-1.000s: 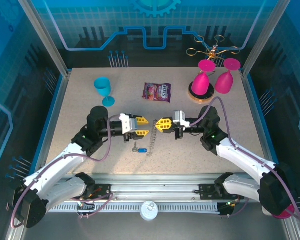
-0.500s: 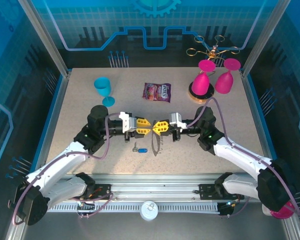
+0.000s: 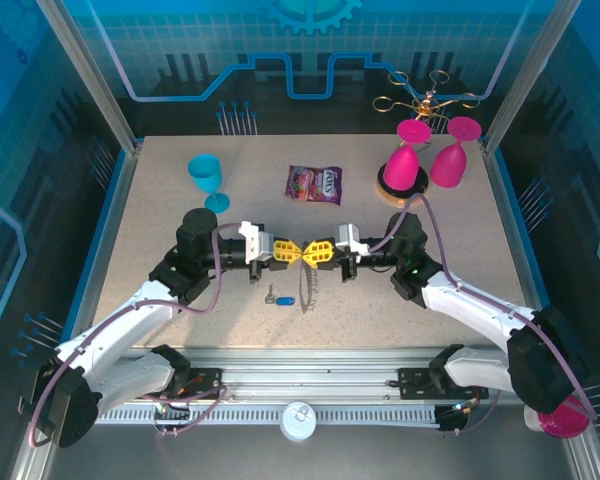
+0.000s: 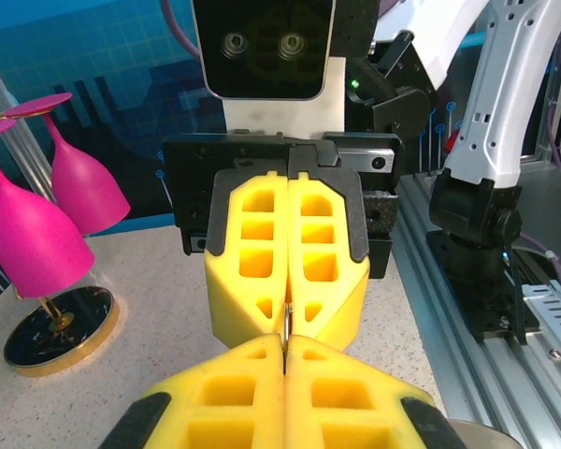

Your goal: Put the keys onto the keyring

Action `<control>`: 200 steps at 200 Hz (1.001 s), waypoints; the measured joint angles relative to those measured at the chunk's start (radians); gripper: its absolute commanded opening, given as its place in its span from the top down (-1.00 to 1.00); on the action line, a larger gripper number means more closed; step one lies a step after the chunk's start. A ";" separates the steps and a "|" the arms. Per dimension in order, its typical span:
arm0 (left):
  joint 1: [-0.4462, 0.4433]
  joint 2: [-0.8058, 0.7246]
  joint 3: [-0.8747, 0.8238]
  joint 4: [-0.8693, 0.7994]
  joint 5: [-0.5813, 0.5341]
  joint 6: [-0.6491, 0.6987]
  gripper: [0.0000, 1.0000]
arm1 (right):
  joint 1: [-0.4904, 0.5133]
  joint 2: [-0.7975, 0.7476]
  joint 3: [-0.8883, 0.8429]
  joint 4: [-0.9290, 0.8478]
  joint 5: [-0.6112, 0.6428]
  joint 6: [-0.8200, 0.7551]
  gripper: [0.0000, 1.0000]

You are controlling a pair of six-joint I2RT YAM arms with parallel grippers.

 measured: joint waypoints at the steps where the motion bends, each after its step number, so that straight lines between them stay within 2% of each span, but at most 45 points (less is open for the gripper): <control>1: 0.000 0.000 0.000 -0.001 -0.001 0.002 1.00 | 0.000 0.000 0.000 0.000 0.000 0.000 0.44; 23: 0.000 0.000 0.018 -0.042 -0.063 0.063 1.00 | 0.005 -0.018 0.000 -0.061 0.051 -0.043 0.38; 58: -0.013 -0.006 0.042 -0.188 -0.156 0.226 1.00 | 0.027 -0.087 0.051 -0.355 0.298 -0.281 0.43; 89: -0.034 -0.006 0.090 -0.311 -0.227 0.370 1.00 | 0.063 -0.095 0.077 -0.489 0.414 -0.414 0.47; 149: -0.054 -0.006 0.124 -0.411 -0.274 0.495 1.00 | 0.115 -0.072 0.105 -0.536 0.467 -0.501 0.56; 200: -0.061 -0.005 0.130 -0.443 -0.298 0.523 1.00 | 0.128 -0.072 0.106 -0.535 0.463 -0.505 0.69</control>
